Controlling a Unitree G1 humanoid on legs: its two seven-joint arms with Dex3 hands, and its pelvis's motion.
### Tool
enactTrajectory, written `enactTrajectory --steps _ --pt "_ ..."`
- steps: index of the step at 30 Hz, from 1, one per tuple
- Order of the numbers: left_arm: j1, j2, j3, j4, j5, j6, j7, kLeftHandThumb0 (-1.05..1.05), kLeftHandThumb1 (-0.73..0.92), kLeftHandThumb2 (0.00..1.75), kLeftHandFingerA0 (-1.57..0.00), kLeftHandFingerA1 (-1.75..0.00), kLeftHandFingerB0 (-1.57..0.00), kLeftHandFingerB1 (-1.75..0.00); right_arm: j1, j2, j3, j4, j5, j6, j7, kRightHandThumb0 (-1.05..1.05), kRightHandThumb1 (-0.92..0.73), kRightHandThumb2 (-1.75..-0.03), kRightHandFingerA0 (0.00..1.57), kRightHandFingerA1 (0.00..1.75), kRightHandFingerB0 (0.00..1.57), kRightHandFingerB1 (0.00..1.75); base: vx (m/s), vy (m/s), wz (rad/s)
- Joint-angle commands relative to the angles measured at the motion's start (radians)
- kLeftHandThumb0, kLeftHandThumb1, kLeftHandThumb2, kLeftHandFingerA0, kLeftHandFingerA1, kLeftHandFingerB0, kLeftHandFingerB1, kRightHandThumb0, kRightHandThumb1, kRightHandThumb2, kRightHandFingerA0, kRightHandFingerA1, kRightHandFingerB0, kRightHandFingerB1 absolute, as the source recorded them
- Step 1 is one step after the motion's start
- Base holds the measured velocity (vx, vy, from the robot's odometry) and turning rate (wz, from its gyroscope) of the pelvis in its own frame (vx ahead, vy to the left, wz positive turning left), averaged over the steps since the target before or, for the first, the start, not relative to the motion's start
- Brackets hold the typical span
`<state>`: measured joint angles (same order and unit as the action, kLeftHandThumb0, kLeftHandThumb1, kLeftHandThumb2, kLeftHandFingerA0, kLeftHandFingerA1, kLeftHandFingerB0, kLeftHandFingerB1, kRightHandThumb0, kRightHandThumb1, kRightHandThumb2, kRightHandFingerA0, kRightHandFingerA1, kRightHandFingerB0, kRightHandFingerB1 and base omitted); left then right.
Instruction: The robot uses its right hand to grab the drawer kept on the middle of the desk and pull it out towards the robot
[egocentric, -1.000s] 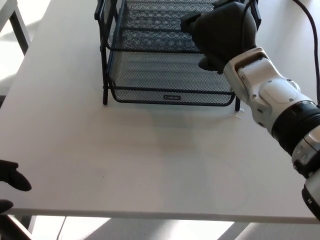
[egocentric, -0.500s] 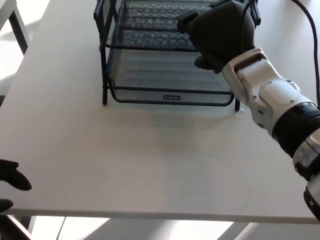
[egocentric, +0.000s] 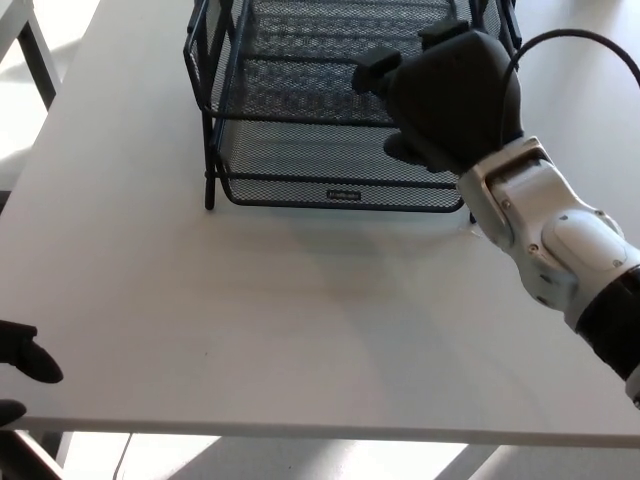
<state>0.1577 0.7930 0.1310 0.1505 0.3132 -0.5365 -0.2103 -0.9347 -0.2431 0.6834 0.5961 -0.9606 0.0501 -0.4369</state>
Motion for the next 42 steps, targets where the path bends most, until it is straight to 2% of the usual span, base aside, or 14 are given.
enactTrajectory --steps 1,3,4,5,12,14,20,34,35,36,37,39,40,42 --pt "0.004 0.016 0.006 0.008 0.013 -0.010 -0.008 -0.33 0.55 0.56 -0.82 -0.93 -0.82 -0.63 0.113 -0.065 -0.030 -0.183 -0.036 0.023 0.046 -0.43 -0.55 -0.56 1.03 1.60 0.97 0.71 0.00 0.000 0.00" --pt "0.010 0.022 0.007 -0.001 0.021 -0.012 -0.009 -0.32 0.55 0.56 -0.81 -0.93 -0.81 -0.63 0.155 -0.080 -0.041 -0.243 -0.039 0.020 0.060 -0.46 -0.53 -0.65 1.01 1.63 0.95 0.79 0.00 0.000 0.00" --pt "0.011 0.021 0.007 -0.003 0.022 -0.005 -0.009 -0.33 0.56 0.56 -0.82 -0.93 -0.81 -0.63 0.171 -0.089 -0.044 -0.268 -0.050 0.021 0.058 -0.40 -0.39 -0.89 1.29 1.37 0.89 0.84 0.00 0.000 0.00" --pt "0.011 0.019 0.007 0.001 0.016 -0.007 -0.010 -0.33 0.55 0.56 -0.82 -0.93 -0.82 -0.63 0.194 -0.097 -0.049 -0.304 -0.059 0.033 0.069 -0.45 -0.55 -0.56 1.02 1.61 0.98 0.67 0.00 0.000 0.00" --pt "0.018 0.018 0.012 -0.002 0.013 -0.005 -0.009 -0.29 0.55 0.56 -0.81 -0.92 -0.82 -0.61 0.318 -0.129 -0.096 -0.482 -0.078 0.054 0.149 -0.41 -0.51 -0.60 0.99 1.66 0.96 0.62 0.00 0.000 0.00" --pt "0.017 0.019 0.011 0.000 0.011 0.003 -0.014 -0.30 0.56 0.56 -0.80 -0.90 -0.80 -0.59 0.352 -0.134 -0.109 -0.540 -0.083 0.074 0.204 -0.41 -0.52 -0.60 0.97 1.65 0.93 0.59 0.00 0.000 0.00" --pt "0.011 0.015 0.009 0.015 0.014 -0.018 -0.003 -0.31 0.55 0.56 -0.83 -0.94 -0.82 -0.62 0.441 -0.143 -0.152 -0.641 -0.069 0.059 0.245 -0.39 -0.51 -0.59 0.97 1.61 0.92 0.60 0.00 0.000 0.00" --pt "0.020 0.015 0.014 0.010 0.014 -0.021 -0.005 -0.31 0.54 0.57 -0.83 -0.93 -0.83 -0.62 0.464 -0.101 -0.186 -0.629 -0.075 0.010 0.209 -0.39 -0.51 -0.60 0.94 1.64 0.93 0.63 0.00 0.000 0.00" --pt "0.021 0.014 0.013 0.008 0.013 -0.016 -0.008 -0.32 0.55 0.57 -0.83 -0.94 -0.83 -0.63 0.466 -0.100 -0.189 -0.629 -0.076 0.009 0.208 -0.40 -0.54 -0.56 0.93 1.60 0.91 0.60 0.00 0.000 0.00" --pt "0.022 0.013 0.013 0.005 0.011 -0.010 -0.011 -0.31 0.55 0.56 -0.82 -0.93 -0.82 -0.62 0.465 -0.098 -0.192 -0.636 -0.077 0.019 0.228 -0.40 -0.60 -0.62 0.83 1.48 0.71 0.49 0.00 0.000 0.00" --pt "0.023 0.014 0.013 0.004 0.012 -0.010 -0.011 -0.31 0.55 0.57 -0.82 -0.92 -0.82 -0.62 0.469 -0.095 -0.194 -0.655 -0.082 0.047 0.281 -0.52 -0.50 -0.87 0.69 0.84 0.36 0.52 0.00 0.000 0.00" --pt "0.025 0.014 0.014 0.000 0.013 -0.008 -0.010 -0.31 0.55 0.57 -0.82 -0.92 -0.82 -0.62 0.472 -0.090 -0.196 -0.668 -0.090 0.065 0.315 -0.52 -0.50 -0.87 0.69 0.84 0.36 0.52 0.00 0.000 0.00" --pt "0.025 0.014 0.015 0.000 0.008 -0.007 -0.014 -0.30 0.55 0.57 -0.81 -0.91 -0.82 -0.62 0.475 -0.091 -0.191 -0.704 -0.131 0.120 0.403 -0.68 -0.47 -0.84 0.12 0.47 0.00 0.24 0.00 0.000 0.00" --pt "0.027 0.017 0.013 0.007 0.013 -0.017 -0.012 -0.31 0.56 0.57 -0.81 -0.92 -0.82 -0.62 0.478 -0.096 -0.193 -0.718 -0.139 0.130 0.431 -0.85 -0.49 -0.82 0.00 0.11 0.00 0.12 0.00 0.000 0.00"
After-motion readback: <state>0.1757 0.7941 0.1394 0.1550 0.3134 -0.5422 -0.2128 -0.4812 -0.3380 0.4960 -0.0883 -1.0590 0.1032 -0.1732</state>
